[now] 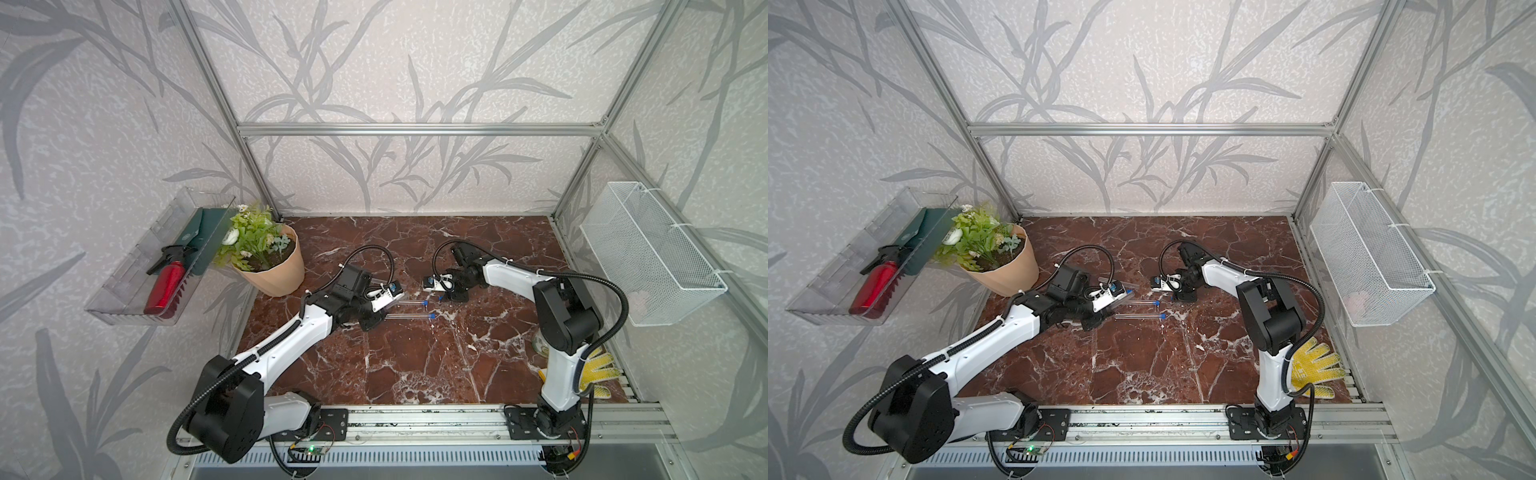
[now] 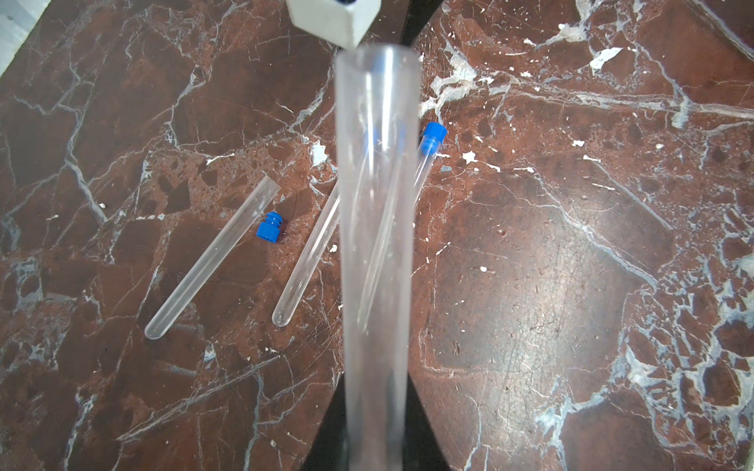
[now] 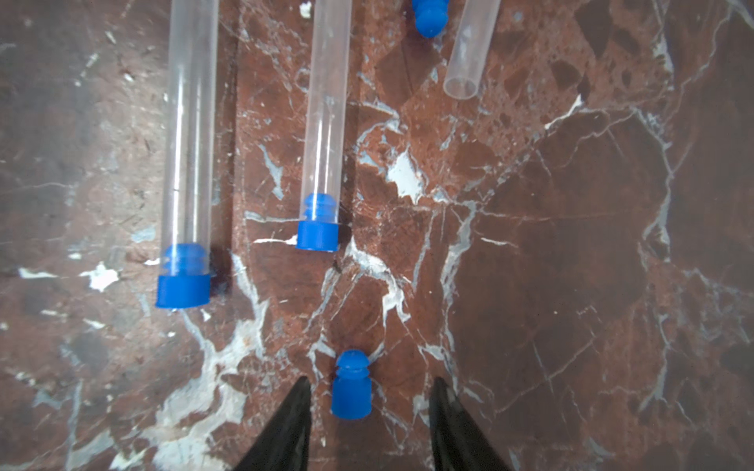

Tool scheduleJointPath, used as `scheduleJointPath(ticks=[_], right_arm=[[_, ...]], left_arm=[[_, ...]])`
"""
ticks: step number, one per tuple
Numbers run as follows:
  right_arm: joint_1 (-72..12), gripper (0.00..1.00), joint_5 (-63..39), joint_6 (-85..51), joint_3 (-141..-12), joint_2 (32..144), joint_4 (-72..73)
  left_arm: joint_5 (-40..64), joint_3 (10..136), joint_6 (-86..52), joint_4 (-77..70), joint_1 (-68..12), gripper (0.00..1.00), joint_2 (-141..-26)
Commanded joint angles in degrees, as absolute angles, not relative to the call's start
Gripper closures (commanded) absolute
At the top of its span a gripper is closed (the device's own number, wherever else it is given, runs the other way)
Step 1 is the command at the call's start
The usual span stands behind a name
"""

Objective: Insert stoppers into test tubes
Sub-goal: Pick up the stopper from the center of the board.

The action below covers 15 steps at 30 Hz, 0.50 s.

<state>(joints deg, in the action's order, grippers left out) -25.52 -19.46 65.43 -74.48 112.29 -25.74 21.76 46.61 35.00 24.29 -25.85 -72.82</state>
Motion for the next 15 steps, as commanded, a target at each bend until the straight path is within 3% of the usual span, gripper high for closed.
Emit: scheduleJointPath(ticks=[1, 15], right_arm=[[-25.1, 0.55, -19.6, 65.5, -76.3, 113.8, -27.9], [-23.9, 0.62, -20.4, 66.4, -77.1, 114.9, -32.5]], left_arm=[[23.6, 47.7, 36.2, 26.1, -25.3, 1.0, -71.7], [25.0, 47.8, 36.6, 26.1, -24.3, 1.0, -72.1]])
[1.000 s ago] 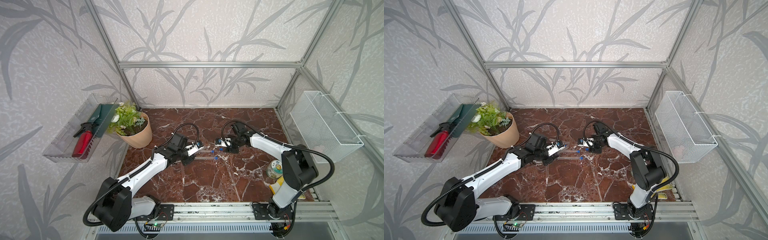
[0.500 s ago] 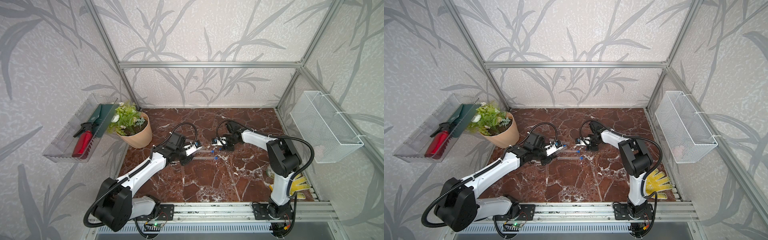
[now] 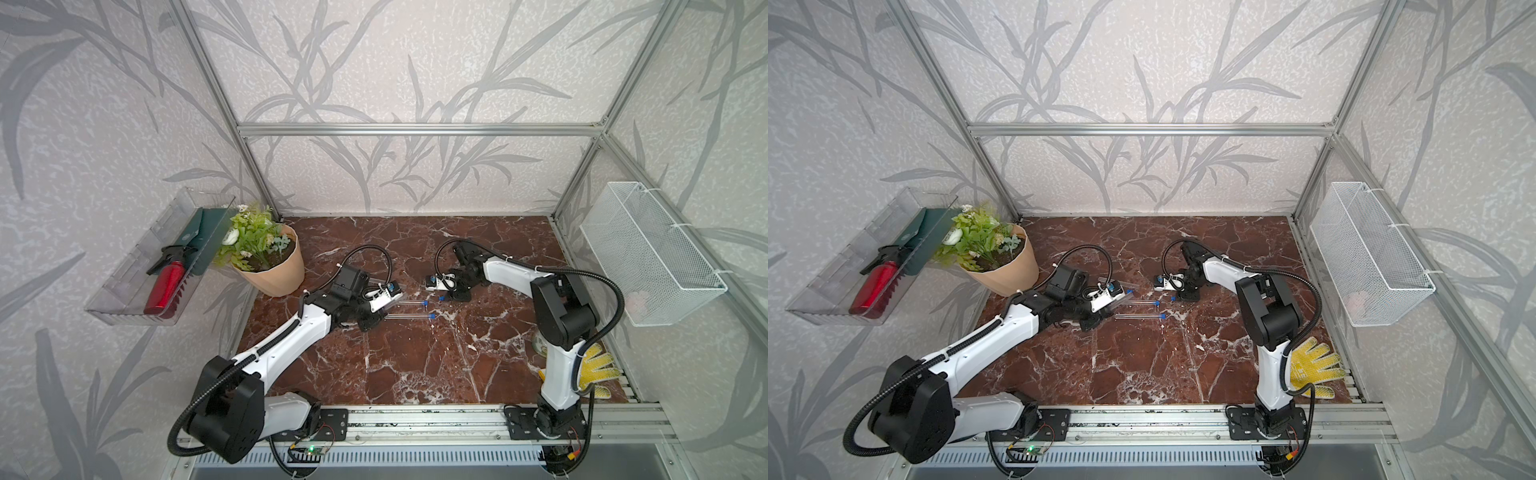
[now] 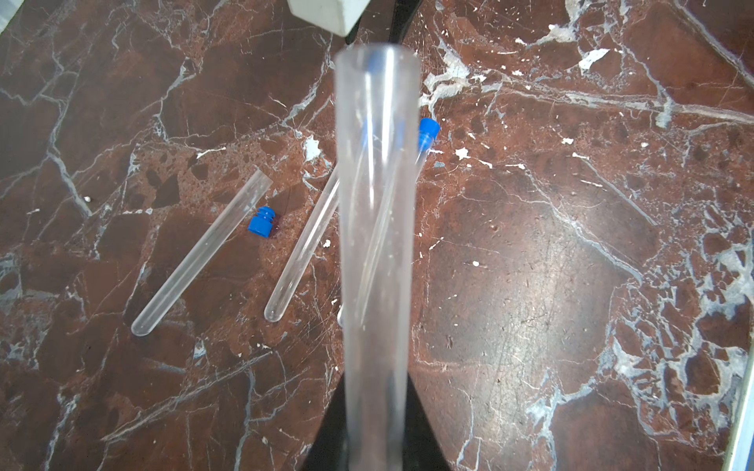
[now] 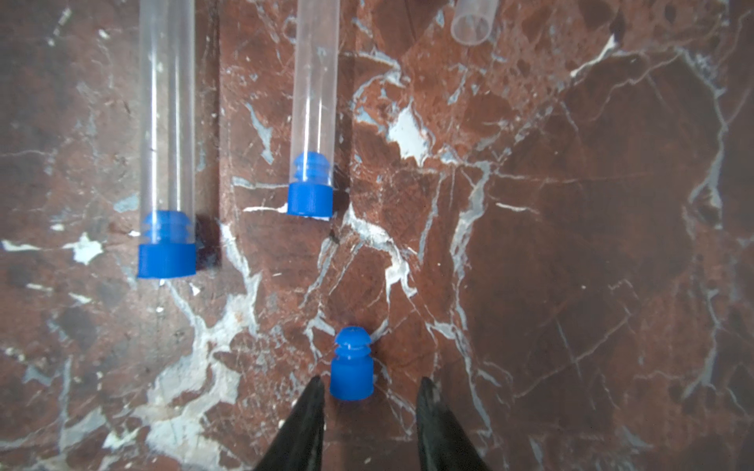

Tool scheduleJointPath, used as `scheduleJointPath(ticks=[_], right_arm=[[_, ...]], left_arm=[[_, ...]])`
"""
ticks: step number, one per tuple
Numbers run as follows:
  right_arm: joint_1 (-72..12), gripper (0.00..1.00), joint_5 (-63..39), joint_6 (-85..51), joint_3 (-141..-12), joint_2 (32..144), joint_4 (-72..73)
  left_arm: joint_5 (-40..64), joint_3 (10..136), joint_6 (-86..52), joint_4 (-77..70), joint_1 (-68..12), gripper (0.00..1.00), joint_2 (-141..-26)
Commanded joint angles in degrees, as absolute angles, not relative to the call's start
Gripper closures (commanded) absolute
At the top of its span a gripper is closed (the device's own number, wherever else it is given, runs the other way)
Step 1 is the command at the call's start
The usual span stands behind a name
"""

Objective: Insert stoppers into test tubes
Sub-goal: Pick up the stopper from the center of the board.

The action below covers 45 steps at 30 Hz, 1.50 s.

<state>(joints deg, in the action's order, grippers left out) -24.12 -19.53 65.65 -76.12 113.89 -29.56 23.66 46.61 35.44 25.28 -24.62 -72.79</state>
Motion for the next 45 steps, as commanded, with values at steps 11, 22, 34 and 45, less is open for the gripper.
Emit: scheduleJointPath(ticks=[11, 22, 34, 45], right_arm=[[-23.9, 0.64, -22.2, 66.1, -79.4, 116.9, -34.6], [-23.9, 0.71, -21.8, 66.6, -79.8, 118.0, -35.4], [-23.8, 0.76, -21.3, 67.2, -81.8, 120.2, -38.2], [-23.8, 0.81, -21.0, 67.5, -82.5, 121.0, -39.1]], left_arm=[[25.0, 47.8, 36.6, 26.3, -24.2, 1.0, -72.1], [25.0, 48.2, 36.8, 26.1, -24.0, 1.0, -72.6], [25.0, 48.1, 36.7, 26.3, -23.8, 1.0, -72.5], [25.2, 49.0, 36.8, 26.5, -23.8, 1.0, -73.1]])
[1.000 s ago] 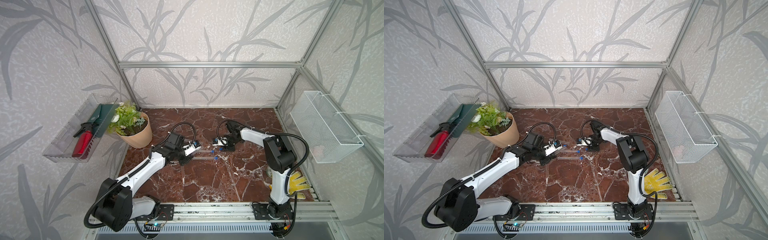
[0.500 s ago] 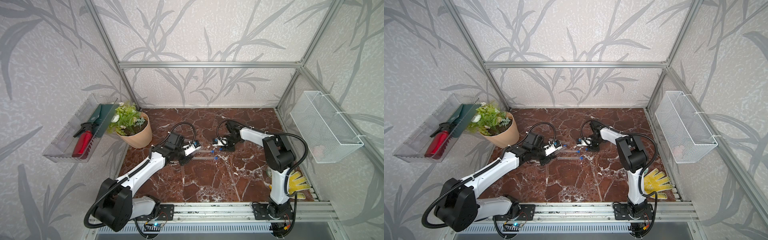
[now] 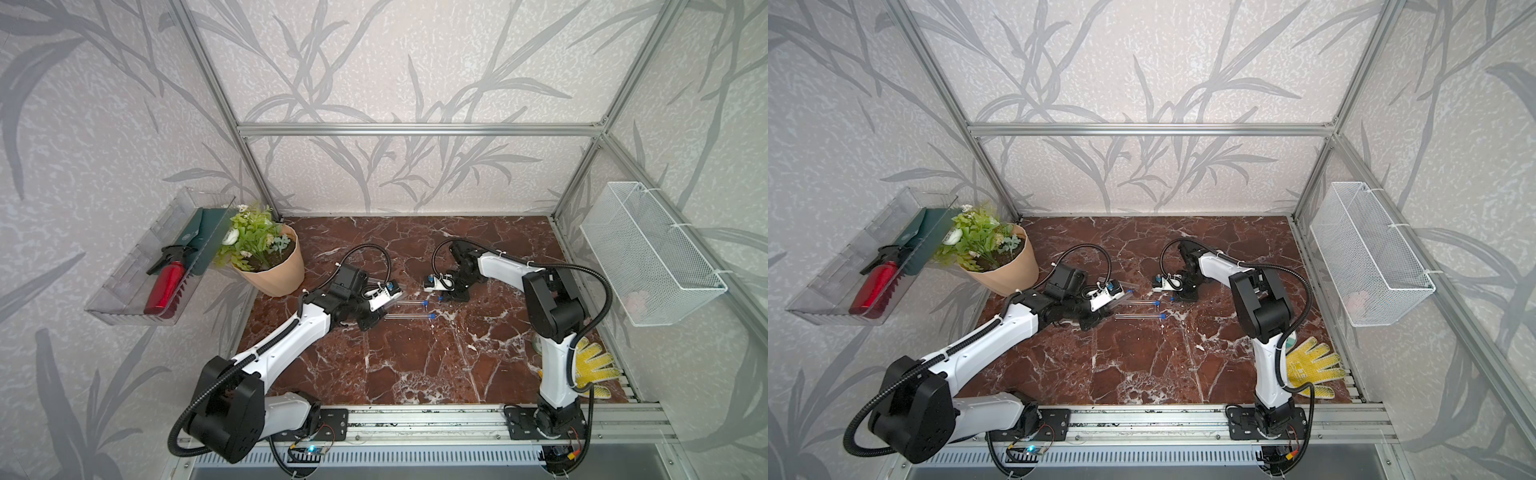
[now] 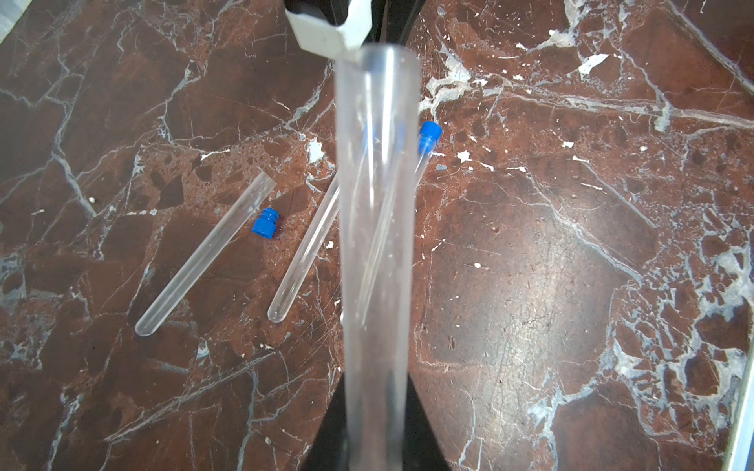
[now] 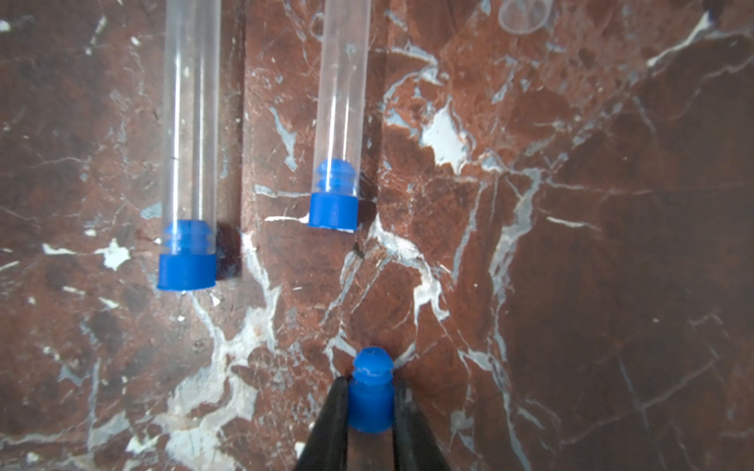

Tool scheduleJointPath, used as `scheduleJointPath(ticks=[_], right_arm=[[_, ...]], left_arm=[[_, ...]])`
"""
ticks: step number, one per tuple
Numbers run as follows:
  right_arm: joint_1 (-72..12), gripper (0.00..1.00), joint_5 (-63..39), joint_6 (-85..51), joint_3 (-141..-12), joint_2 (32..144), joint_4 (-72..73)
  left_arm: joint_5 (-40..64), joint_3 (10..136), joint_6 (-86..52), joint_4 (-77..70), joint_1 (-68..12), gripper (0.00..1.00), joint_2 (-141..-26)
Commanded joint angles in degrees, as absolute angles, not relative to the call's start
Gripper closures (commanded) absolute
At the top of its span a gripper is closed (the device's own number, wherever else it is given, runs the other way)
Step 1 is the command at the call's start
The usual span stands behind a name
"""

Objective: Insert stoppers into test tubes
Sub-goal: Pick up the stopper from the center of the board.

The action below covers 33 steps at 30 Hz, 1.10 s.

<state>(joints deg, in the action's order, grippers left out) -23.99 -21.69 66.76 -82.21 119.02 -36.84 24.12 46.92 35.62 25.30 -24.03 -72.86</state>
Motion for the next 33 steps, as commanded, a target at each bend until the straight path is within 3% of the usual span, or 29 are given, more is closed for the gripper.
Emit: scheduleJointPath(ticks=[1, 12, 19, 33], right_arm=[[-23.7, 0.82, -20.9, 67.4, -82.5, 121.0, -39.1], [-23.5, 0.86, -25.4, 61.8, -83.6, 113.5, -40.4], [-23.7, 0.86, -29.5, 55.9, -76.5, 100.7, -41.4], [-29.4, 0.85, -38.5, 37.5, -63.8, 76.2, -41.1]], left_arm=[[25.2, 49.0, 36.9, 26.6, -23.8, 1.0, -73.1], [25.1, 50.1, 36.0, 25.1, -23.8, 1.0, -72.9], [26.6, 48.9, 35.9, 21.3, -24.0, 1.0, -71.3], [21.5, 47.3, 52.4, 19.7, -31.3, 1.0, -68.2]])
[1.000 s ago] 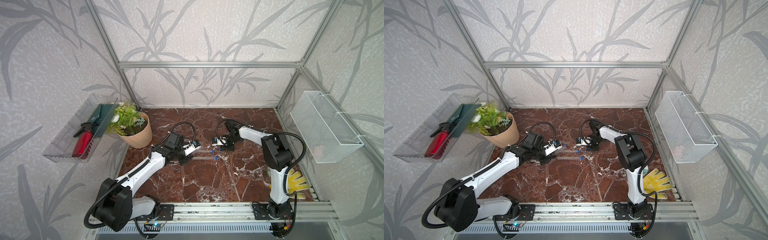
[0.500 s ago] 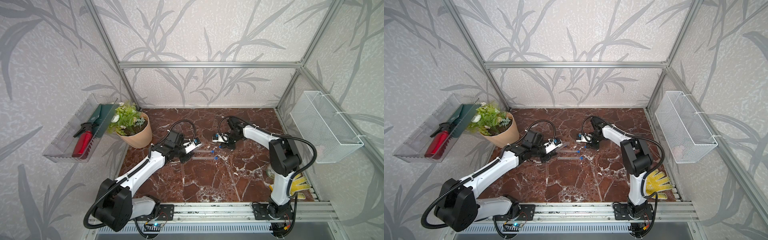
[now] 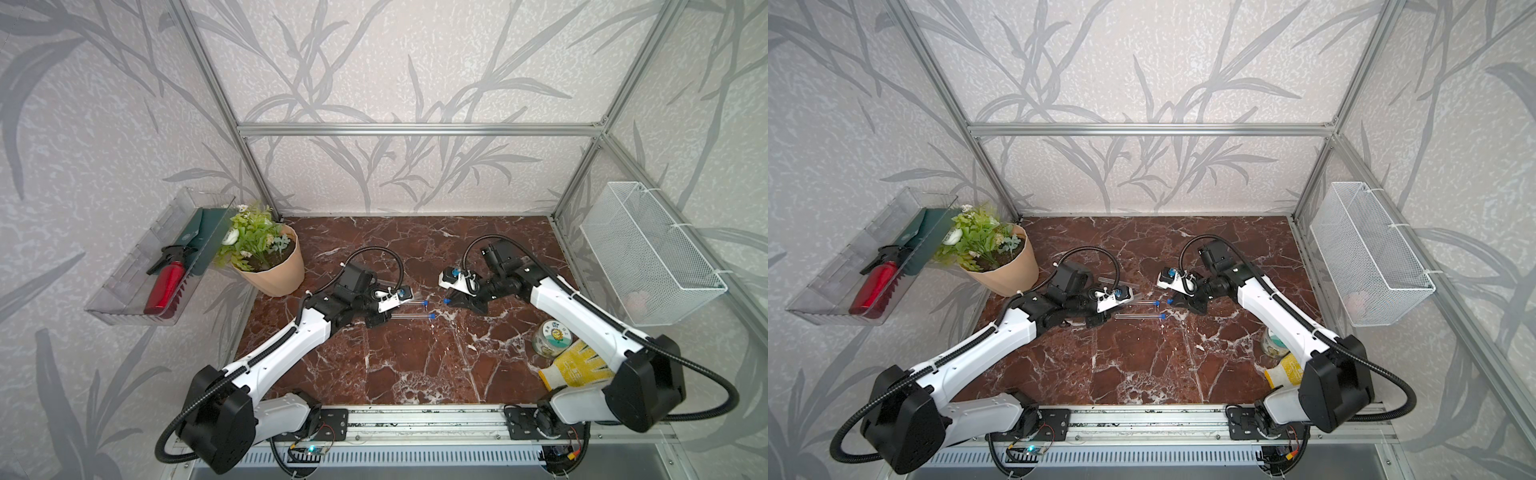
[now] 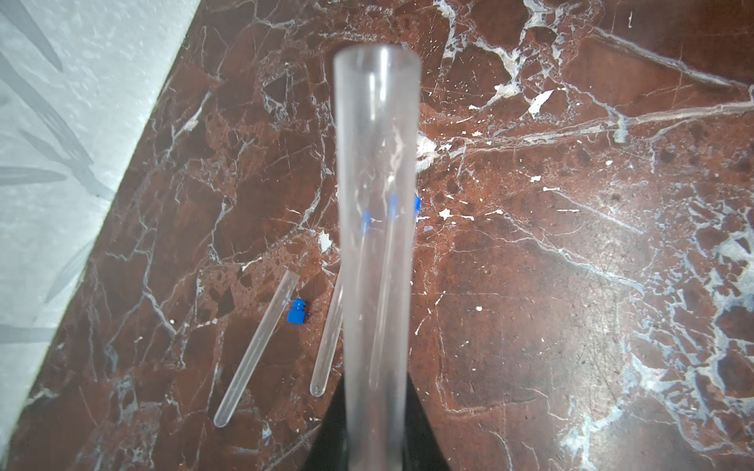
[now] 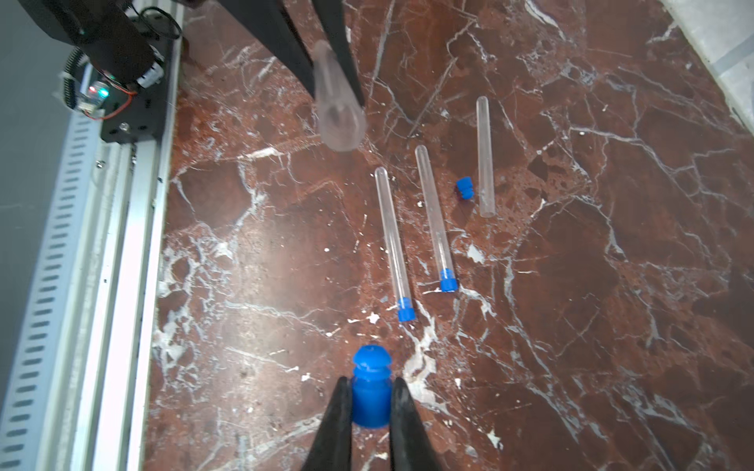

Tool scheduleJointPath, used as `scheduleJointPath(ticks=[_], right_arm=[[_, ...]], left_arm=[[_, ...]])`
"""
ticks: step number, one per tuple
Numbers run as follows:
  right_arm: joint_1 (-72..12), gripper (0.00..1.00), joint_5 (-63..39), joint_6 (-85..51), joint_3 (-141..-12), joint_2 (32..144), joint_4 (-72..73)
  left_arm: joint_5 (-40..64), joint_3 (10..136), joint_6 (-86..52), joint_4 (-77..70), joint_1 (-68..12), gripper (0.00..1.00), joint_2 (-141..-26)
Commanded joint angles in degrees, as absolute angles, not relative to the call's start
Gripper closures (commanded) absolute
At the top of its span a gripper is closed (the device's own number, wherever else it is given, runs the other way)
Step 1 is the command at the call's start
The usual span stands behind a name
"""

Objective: Insert stoppers into test tubes
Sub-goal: Pick up the stopper from the center of the board, then insert the stopper into the test tube.

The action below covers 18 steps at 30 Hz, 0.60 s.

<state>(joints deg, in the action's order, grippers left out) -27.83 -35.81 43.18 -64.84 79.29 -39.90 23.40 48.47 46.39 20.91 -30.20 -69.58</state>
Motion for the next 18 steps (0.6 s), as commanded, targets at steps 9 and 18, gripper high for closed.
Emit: scheduleJointPath(ticks=[9, 18], right_arm=[[-34.1, 0.85, -37.0, 32.2, -65.7, 74.7, -41.6], [-36.3, 0.84, -35.9, 31.2, -68.7, 76.9, -42.0]], left_arm=[[18.1, 45.5, 60.9, 18.0, -35.1, 1.0, -66.2], [16.3, 44.9, 62.9, 17.2, -36.9, 1.0, -65.8]])
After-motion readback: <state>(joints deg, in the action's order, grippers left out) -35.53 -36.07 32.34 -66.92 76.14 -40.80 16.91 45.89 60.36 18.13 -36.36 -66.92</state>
